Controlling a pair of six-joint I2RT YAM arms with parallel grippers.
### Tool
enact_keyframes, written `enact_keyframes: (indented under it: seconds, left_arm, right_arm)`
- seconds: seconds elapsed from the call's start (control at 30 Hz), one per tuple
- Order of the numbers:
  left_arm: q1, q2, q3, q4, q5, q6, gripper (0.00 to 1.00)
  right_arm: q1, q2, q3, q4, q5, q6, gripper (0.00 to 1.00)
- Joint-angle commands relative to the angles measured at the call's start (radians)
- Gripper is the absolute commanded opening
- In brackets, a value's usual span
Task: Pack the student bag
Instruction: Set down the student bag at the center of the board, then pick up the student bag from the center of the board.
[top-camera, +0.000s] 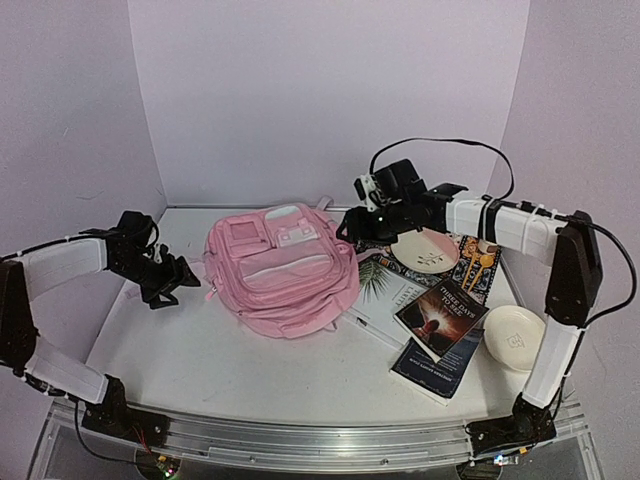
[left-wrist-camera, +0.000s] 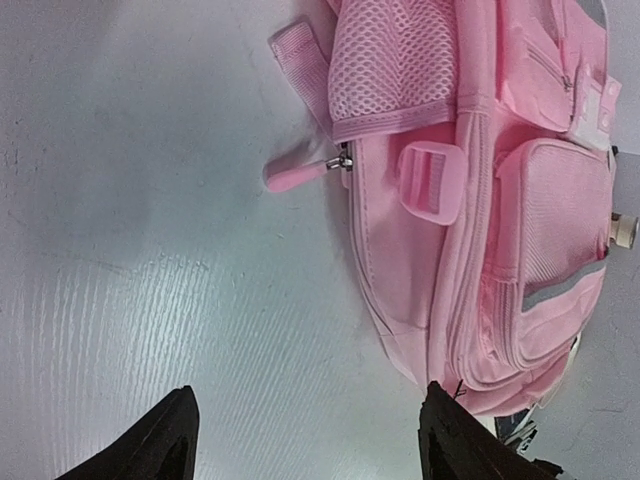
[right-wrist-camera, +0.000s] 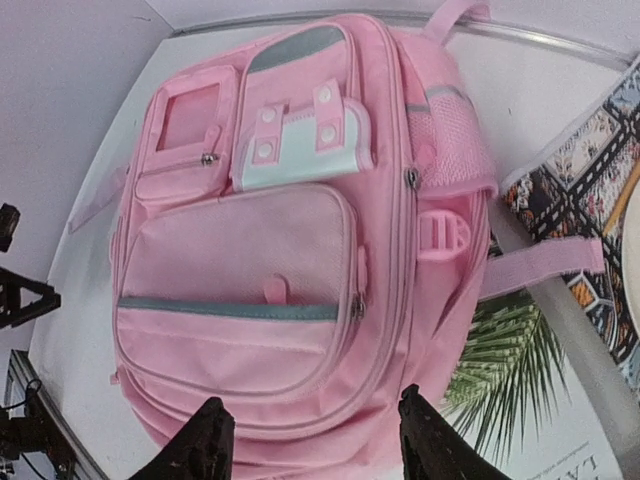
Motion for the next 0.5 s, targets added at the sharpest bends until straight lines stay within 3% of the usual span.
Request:
enact_keyframes:
  seconds: [0.0,0.23,0.47]
  left_arm:
    - [-0.003,0.108,0.090,0.113,-0.016,0.041,0.77]
    - [-0.003,0.299,0.230,0.156,-0.020,0.094,0.75]
    - [-0.003,0.482,0.376,0.164,-0.044,0.109,0.74]
  right_arm:
    - [0.044,-0.143,-0.165,0.076,-0.001,0.190,0.61]
    - [0.136,-0.201,-0.444,0.355,-0.015,0.493,0.65]
    - [0.188,-0.114,-0.485,0.506,-0.029,0.612,0.67]
